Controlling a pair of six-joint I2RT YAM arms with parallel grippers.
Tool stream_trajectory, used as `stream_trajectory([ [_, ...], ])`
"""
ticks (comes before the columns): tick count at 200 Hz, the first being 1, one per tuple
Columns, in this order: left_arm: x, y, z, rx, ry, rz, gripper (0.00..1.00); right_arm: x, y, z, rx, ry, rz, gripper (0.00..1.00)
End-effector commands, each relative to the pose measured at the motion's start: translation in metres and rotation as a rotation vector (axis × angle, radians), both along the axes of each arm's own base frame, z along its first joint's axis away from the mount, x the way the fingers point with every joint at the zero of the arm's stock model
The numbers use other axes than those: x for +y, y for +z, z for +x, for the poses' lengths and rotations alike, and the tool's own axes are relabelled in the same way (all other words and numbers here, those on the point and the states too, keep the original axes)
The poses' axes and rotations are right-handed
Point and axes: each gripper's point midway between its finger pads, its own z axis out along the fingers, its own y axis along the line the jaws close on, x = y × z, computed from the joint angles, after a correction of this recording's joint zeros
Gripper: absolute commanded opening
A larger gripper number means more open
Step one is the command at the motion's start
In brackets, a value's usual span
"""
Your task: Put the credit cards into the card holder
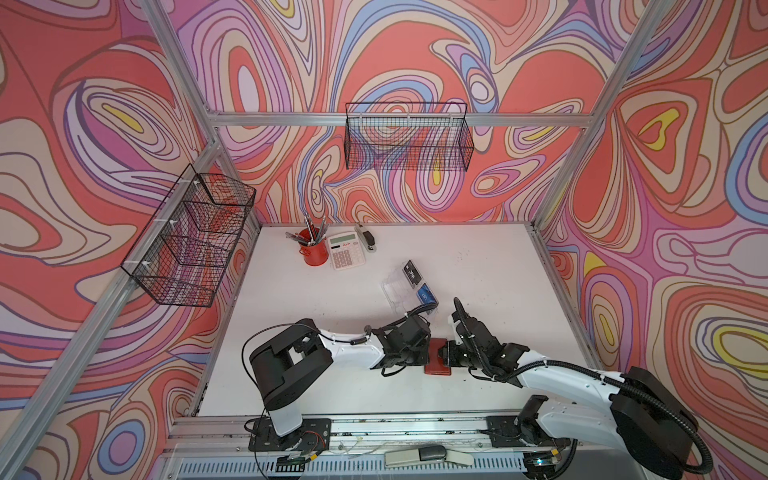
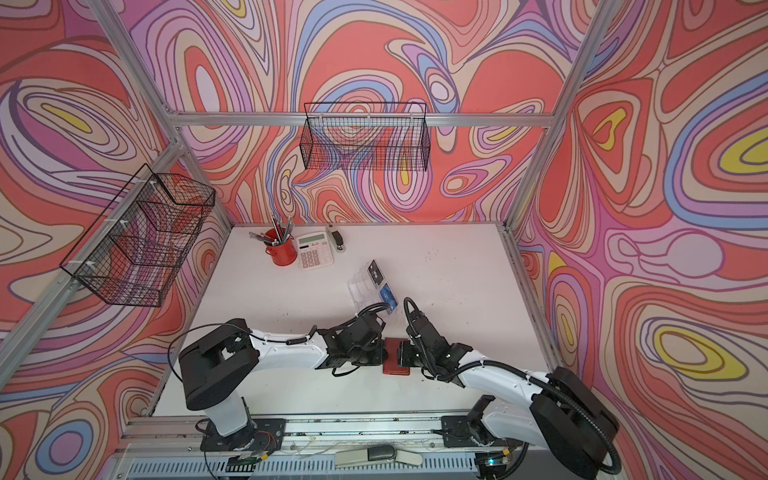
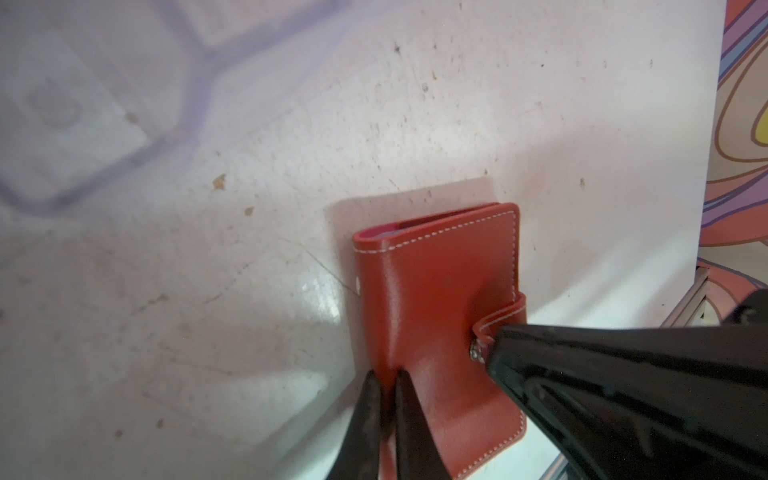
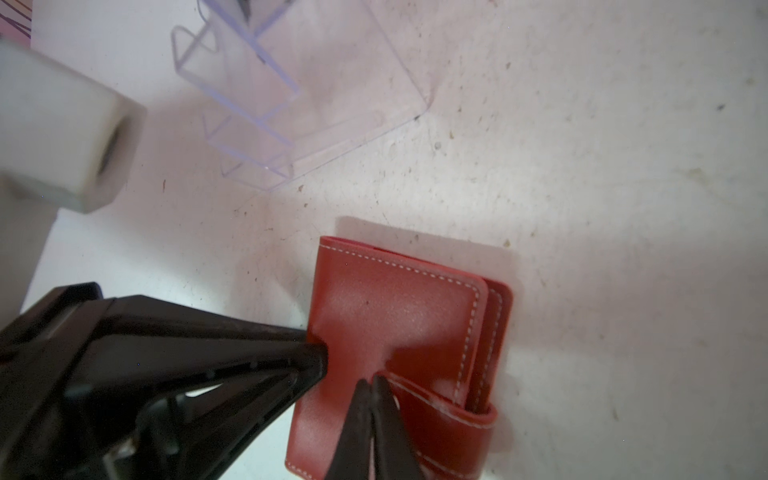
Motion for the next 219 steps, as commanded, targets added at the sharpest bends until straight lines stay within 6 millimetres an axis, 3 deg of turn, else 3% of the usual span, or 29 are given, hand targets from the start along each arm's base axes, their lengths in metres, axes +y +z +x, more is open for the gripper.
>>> stream_trajectory([
  [1, 0.031, -0.048, -0.022, 0.099, -0.018, 0.172, 0.10, -0.007, -0.018, -0.019, 0.064, 0.034, -0.030, 0.00],
  [93, 0.031, -0.048, -0.022, 0.097, -0.016, 0.170, 0.10, 0.000, -0.018, -0.026, 0.053, 0.063, -0.023, 0.00],
  [191, 0.030, -0.049, -0.022, 0.099, -0.019, 0.163, 0.08, -0.018, -0.034, -0.030, 0.069, -0.025, -0.083, 0.00],
  [219, 0.030, -0.049, -0.022, 0.100, -0.020, 0.166, 0.08, -0.012, -0.015, -0.020, 0.027, -0.026, -0.061, 0.00],
])
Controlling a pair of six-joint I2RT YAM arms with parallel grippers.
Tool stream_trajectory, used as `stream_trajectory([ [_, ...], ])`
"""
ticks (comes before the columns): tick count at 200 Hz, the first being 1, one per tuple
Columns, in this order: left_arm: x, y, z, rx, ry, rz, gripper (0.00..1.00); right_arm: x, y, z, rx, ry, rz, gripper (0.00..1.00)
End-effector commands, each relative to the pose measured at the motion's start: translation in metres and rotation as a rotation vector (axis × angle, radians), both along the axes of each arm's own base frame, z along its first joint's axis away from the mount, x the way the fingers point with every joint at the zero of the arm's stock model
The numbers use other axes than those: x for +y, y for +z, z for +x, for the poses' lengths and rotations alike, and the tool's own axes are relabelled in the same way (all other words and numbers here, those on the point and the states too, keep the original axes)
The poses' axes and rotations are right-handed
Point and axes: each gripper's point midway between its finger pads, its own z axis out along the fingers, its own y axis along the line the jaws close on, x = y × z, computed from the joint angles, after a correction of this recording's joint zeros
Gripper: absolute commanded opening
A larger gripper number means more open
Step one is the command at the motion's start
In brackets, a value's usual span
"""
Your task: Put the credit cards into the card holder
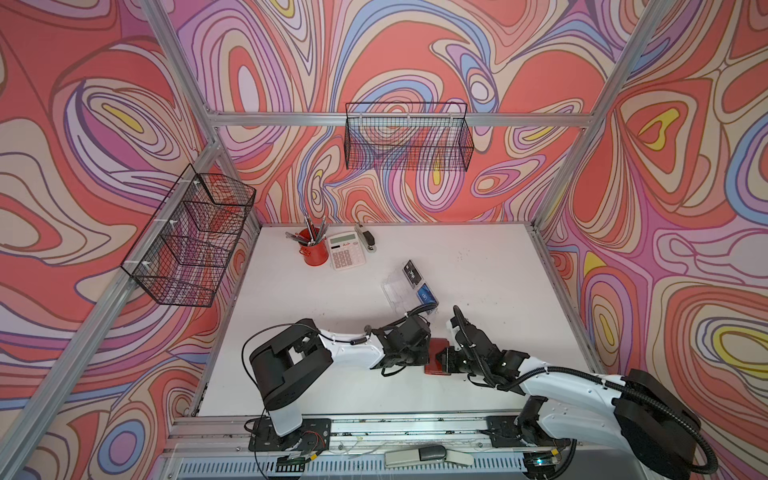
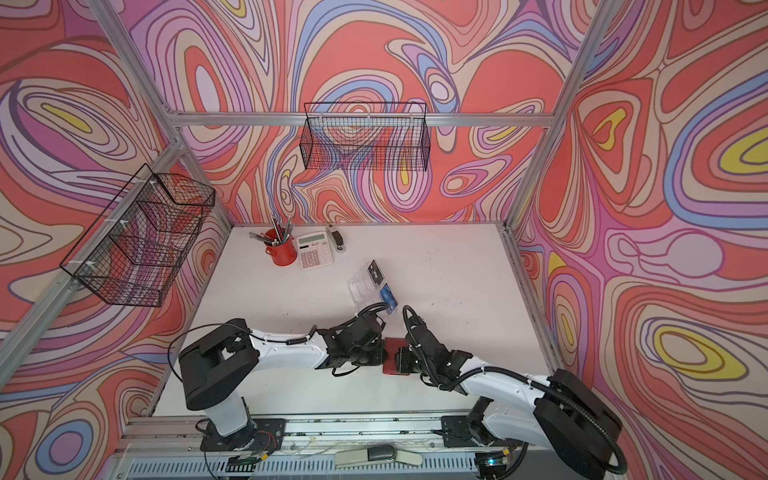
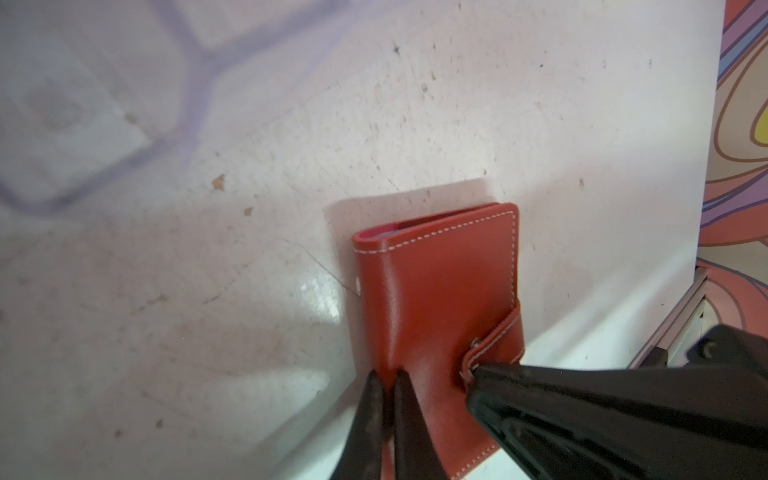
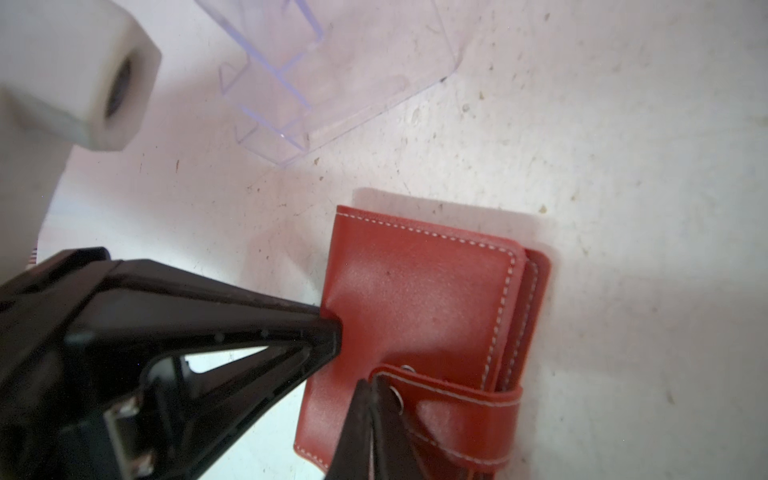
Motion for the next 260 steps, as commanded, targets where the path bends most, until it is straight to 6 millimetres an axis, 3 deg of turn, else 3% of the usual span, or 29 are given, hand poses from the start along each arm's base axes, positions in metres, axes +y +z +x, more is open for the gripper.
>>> stream_trajectory([
  [1, 0.031, -0.049, -0.022, 0.098, -0.019, 0.167, 0.08, -0.017, -0.009, -0.007, 0.040, -0.032, -0.083, 0.00],
  [26, 0.031, -0.049, -0.023, 0.099, -0.016, 0.164, 0.08, -0.011, 0.020, 0.005, -0.020, -0.041, -0.063, 0.00],
  [43, 0.031, -0.049, -0.023, 0.100, -0.015, 0.161, 0.08, -0.010, 0.028, 0.010, -0.041, -0.045, -0.063, 0.00],
  [95, 0.031, -0.048, -0.022, 0.096, -0.020, 0.164, 0.08, -0.004, 0.014, 0.011, -0.021, -0.028, -0.066, 0.00],
  [170, 0.032, -0.049, -0.022, 0.094, -0.017, 0.167, 0.08, -0.011, 0.013, 0.006, -0.012, -0.030, -0.083, 0.00],
  [260, 0.032, -0.048, -0.022, 0.092, -0.017, 0.166, 0.08, -0.006, 0.003, 0.002, 0.024, -0.008, -0.080, 0.00],
])
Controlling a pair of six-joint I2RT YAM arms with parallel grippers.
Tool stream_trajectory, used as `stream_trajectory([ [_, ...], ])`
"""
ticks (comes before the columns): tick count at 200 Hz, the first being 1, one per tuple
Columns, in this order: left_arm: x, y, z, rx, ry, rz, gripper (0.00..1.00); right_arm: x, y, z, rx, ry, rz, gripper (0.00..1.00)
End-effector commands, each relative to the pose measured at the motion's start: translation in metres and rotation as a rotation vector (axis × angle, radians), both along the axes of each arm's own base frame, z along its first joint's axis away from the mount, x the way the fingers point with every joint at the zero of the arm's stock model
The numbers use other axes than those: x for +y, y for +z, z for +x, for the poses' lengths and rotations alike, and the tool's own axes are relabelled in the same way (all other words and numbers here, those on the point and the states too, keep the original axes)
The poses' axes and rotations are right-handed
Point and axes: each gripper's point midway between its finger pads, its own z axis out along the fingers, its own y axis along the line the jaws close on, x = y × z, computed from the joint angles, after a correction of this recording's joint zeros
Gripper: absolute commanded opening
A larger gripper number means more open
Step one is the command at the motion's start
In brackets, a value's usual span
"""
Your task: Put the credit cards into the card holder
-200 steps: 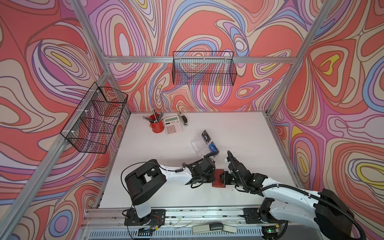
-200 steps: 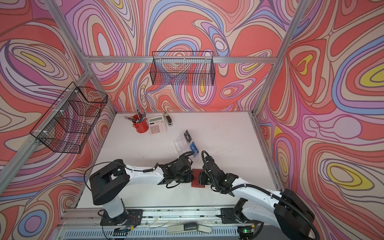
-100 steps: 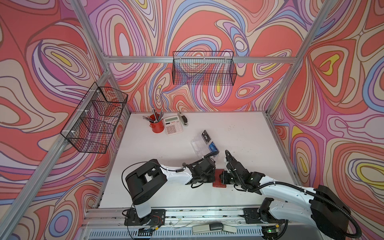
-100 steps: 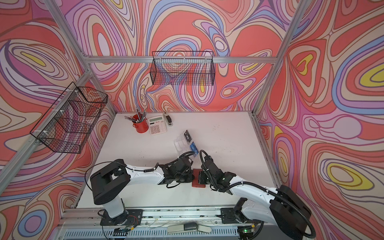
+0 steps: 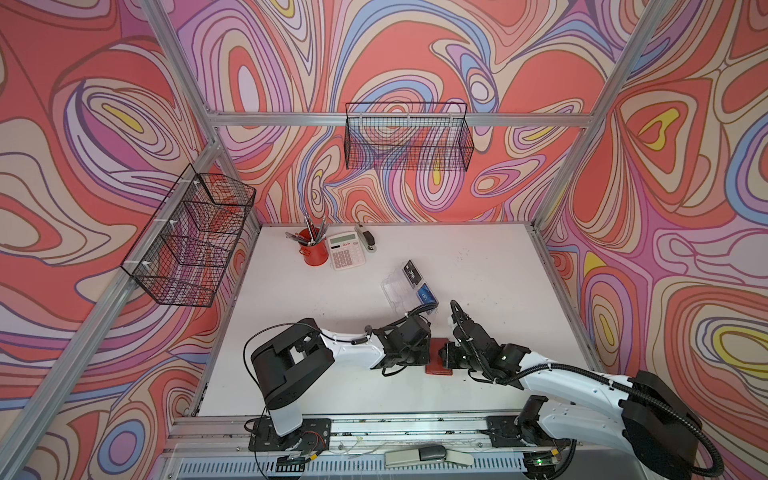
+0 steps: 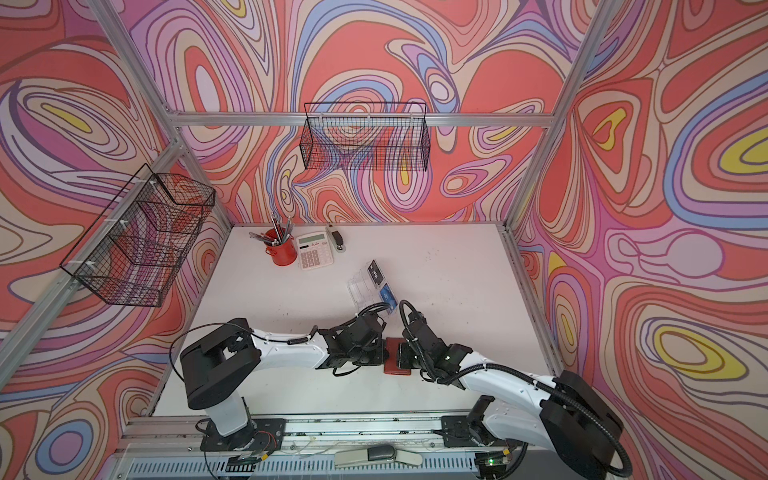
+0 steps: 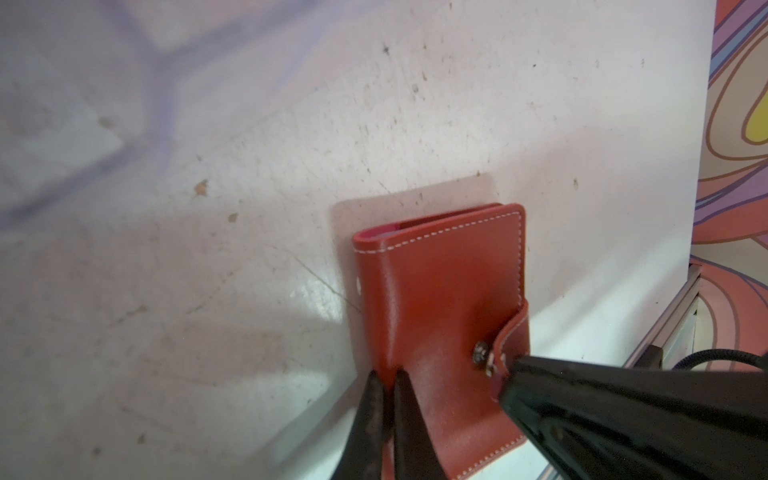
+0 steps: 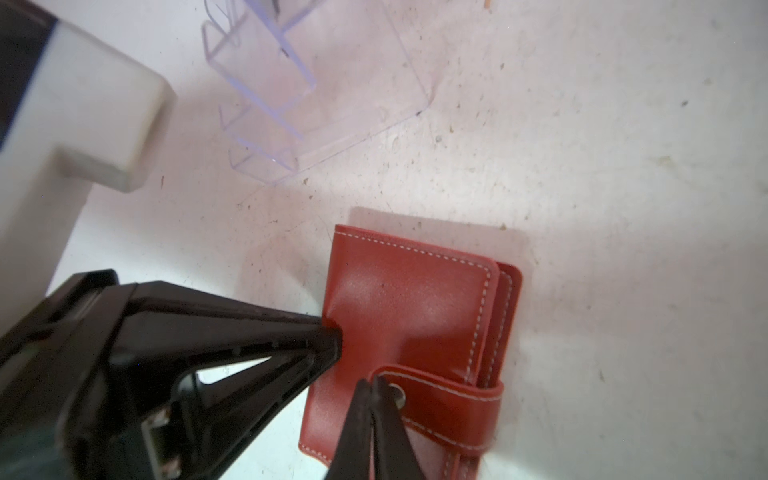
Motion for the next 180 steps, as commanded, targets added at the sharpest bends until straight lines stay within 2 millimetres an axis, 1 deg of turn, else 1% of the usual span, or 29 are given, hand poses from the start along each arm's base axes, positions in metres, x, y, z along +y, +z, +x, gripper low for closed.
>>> stream_trajectory([
  [1, 0.035, -0.048, -0.022, 0.094, -0.011, 0.178, 0.08, 0.000, -0.007, -0.004, 0.018, 0.015, -0.008, 0.00],
  [50, 0.035, -0.048, -0.022, 0.093, -0.011, 0.177, 0.08, -0.001, -0.010, -0.005, 0.026, 0.015, -0.017, 0.00],
  [135, 0.035, -0.048, -0.022, 0.092, -0.010, 0.177, 0.08, -0.011, -0.022, -0.007, 0.044, -0.011, -0.069, 0.00],
  [151, 0.035, -0.048, -0.022, 0.092, -0.009, 0.178, 0.08, -0.015, -0.026, -0.007, 0.051, -0.026, -0.087, 0.00],
  [180, 0.036, -0.048, -0.022, 0.092, -0.008, 0.179, 0.08, -0.025, -0.039, -0.012, 0.085, -0.058, -0.122, 0.00],
])
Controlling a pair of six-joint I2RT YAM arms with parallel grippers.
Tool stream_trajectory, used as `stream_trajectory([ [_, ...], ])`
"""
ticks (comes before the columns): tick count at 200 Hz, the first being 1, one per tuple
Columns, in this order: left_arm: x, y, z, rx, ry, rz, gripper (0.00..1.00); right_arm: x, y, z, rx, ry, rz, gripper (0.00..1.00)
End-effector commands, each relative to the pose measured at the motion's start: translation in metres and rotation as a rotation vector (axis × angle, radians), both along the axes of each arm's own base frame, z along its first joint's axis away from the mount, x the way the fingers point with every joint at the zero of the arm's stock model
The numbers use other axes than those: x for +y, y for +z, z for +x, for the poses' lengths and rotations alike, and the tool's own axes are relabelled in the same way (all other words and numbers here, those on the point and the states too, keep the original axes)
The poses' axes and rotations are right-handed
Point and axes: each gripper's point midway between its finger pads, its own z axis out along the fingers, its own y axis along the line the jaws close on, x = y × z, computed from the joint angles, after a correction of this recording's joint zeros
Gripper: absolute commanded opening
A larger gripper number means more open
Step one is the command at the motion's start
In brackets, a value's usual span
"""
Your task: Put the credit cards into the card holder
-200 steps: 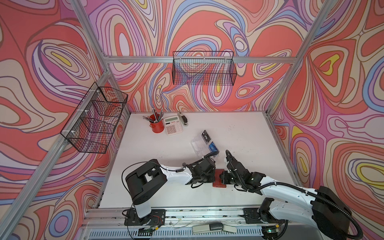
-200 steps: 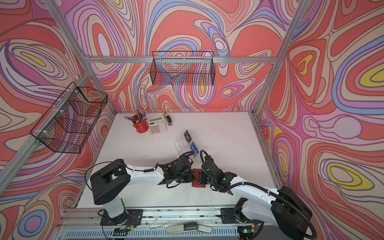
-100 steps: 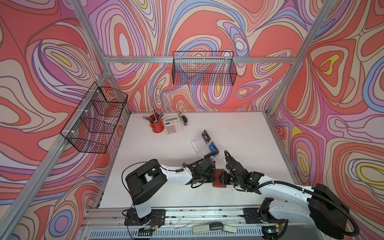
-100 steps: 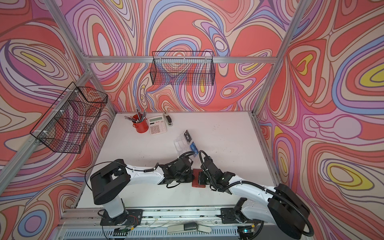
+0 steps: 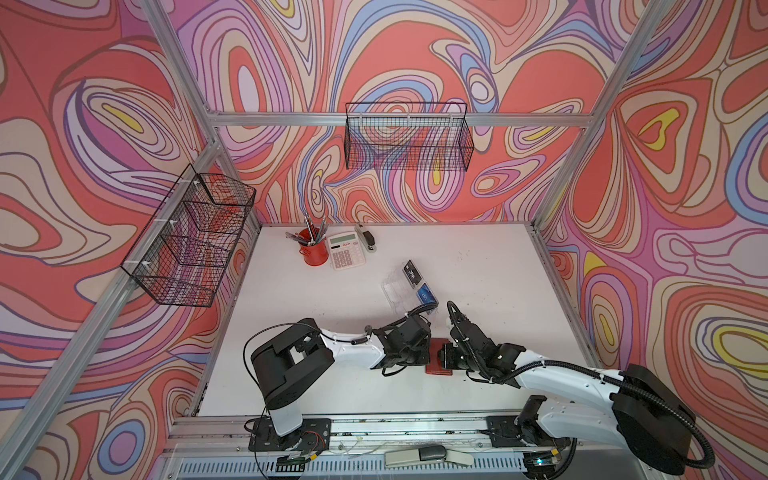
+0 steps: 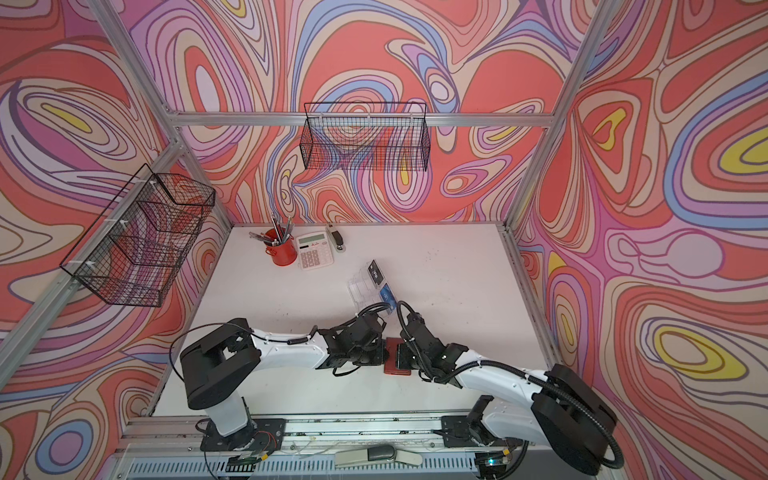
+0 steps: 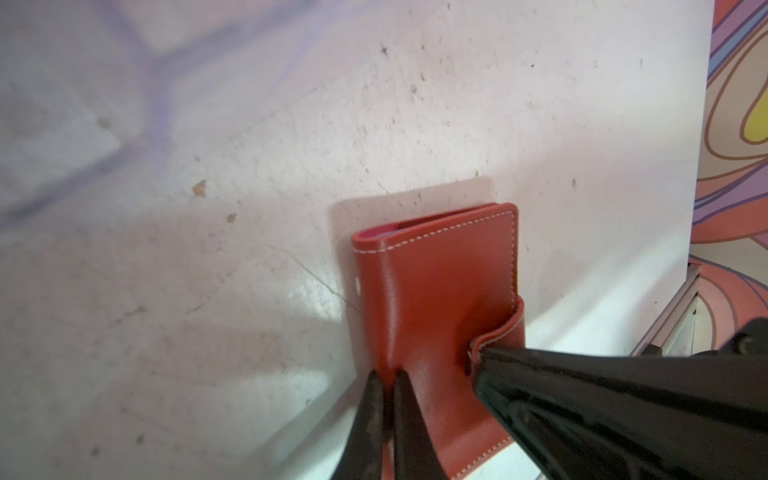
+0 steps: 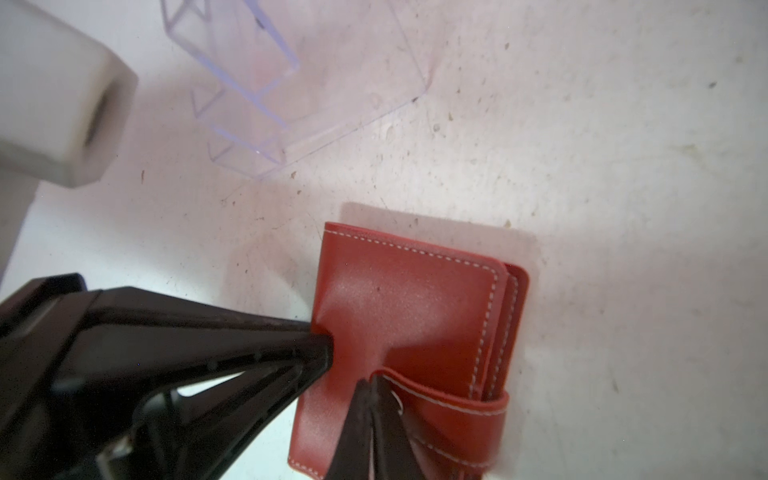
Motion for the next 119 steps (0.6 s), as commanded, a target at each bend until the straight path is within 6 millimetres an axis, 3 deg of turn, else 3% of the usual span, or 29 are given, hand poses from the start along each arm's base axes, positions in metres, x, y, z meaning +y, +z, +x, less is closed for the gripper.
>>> stream_trajectory([
  [1, 0.036, -0.048, -0.022, 0.092, -0.008, 0.179, 0.08, -0.025, -0.031, -0.014, 0.069, -0.048, -0.104, 0.00],
  [45, 0.037, -0.047, -0.022, 0.086, -0.009, 0.182, 0.08, -0.032, -0.050, -0.029, 0.133, -0.068, -0.093, 0.00],
  [95, 0.038, -0.047, -0.023, 0.082, -0.007, 0.172, 0.08, -0.053, -0.084, -0.051, 0.238, -0.147, -0.129, 0.00],
  [119, 0.039, -0.047, -0.022, 0.080, -0.005, 0.169, 0.08, -0.053, -0.084, -0.053, 0.248, -0.156, -0.114, 0.00],
])
